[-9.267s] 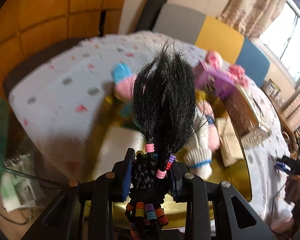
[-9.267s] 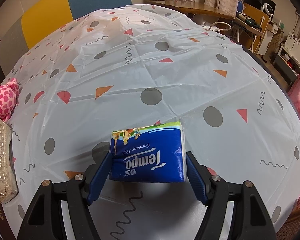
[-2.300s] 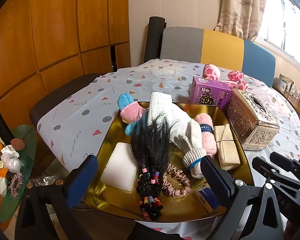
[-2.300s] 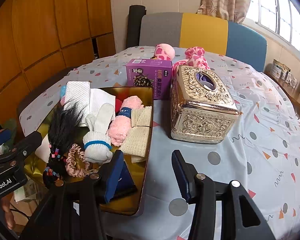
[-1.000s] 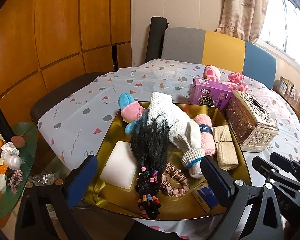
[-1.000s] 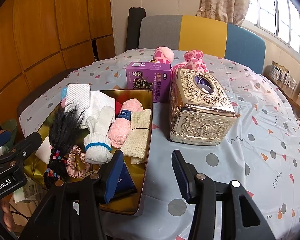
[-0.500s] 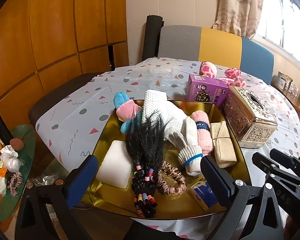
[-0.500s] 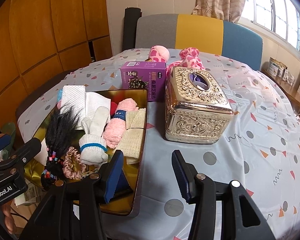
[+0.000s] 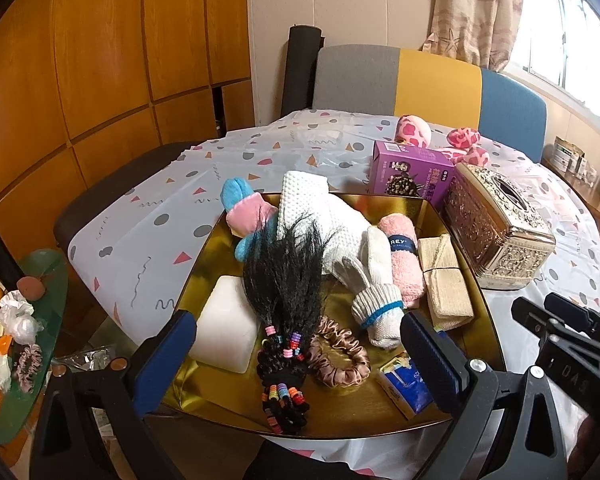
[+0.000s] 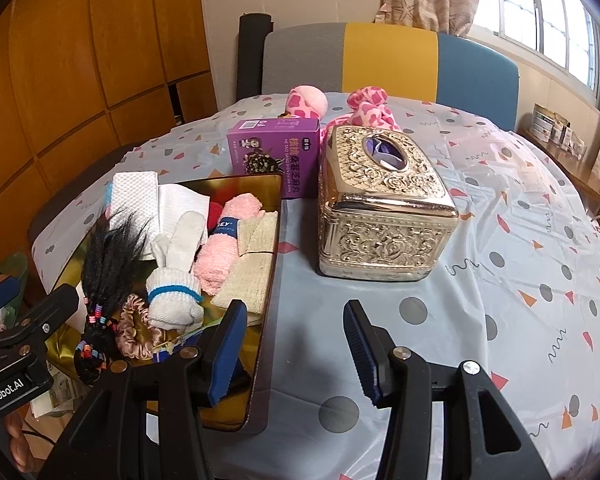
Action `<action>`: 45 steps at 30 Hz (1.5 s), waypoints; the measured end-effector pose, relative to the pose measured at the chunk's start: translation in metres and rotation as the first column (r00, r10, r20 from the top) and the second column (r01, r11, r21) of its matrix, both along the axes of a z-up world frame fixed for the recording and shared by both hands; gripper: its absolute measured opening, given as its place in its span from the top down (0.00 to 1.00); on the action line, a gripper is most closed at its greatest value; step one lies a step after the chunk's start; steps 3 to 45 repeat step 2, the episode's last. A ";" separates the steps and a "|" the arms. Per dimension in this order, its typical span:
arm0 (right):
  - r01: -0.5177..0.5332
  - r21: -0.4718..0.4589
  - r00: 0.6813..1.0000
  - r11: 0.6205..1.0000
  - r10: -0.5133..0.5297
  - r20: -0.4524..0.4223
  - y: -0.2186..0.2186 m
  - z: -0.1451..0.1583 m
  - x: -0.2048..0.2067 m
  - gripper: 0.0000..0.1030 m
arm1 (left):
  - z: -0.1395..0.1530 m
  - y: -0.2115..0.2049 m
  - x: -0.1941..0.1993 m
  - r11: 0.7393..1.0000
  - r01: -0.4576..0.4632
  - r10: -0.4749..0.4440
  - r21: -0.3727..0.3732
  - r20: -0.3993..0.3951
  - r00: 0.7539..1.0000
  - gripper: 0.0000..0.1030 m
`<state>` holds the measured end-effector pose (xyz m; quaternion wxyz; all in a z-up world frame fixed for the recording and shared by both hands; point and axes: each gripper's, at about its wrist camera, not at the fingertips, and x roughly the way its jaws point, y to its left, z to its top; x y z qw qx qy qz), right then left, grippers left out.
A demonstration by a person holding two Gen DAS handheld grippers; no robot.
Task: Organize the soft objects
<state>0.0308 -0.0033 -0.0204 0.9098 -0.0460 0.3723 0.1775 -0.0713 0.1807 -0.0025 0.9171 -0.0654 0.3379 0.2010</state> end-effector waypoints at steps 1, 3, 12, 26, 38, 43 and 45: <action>0.003 0.005 1.000 1.000 -0.003 -0.003 -0.002 0.000 0.001 0.51 | 0.000 0.000 0.000 1.000 0.004 -0.004 -0.004 0.000 1.000 0.00; 0.014 0.014 1.000 1.000 -0.014 -0.009 -0.006 -0.001 0.004 0.51 | 0.000 0.001 0.001 1.000 0.014 -0.014 -0.015 0.002 1.000 0.00; 0.014 0.014 1.000 1.000 -0.014 -0.009 -0.006 -0.001 0.004 0.51 | 0.000 0.001 0.001 1.000 0.014 -0.014 -0.015 0.002 1.000 0.00; 0.014 0.014 1.000 1.000 -0.014 -0.009 -0.006 -0.001 0.004 0.51 | 0.000 0.001 0.001 1.000 0.014 -0.014 -0.015 0.002 1.000 0.00; 0.014 0.014 1.000 1.000 -0.014 -0.009 -0.006 -0.001 0.004 0.51 | 0.000 0.001 0.001 1.000 0.014 -0.014 -0.015 0.002 1.000 0.00; 0.014 0.014 1.000 1.000 -0.014 -0.009 -0.006 -0.001 0.004 0.51 | 0.000 0.001 0.001 1.000 0.014 -0.014 -0.015 0.002 1.000 0.00; 0.014 0.014 1.000 1.000 -0.014 -0.009 -0.006 -0.001 0.004 0.51 | 0.000 0.001 0.001 1.000 0.014 -0.014 -0.015 0.002 1.000 0.00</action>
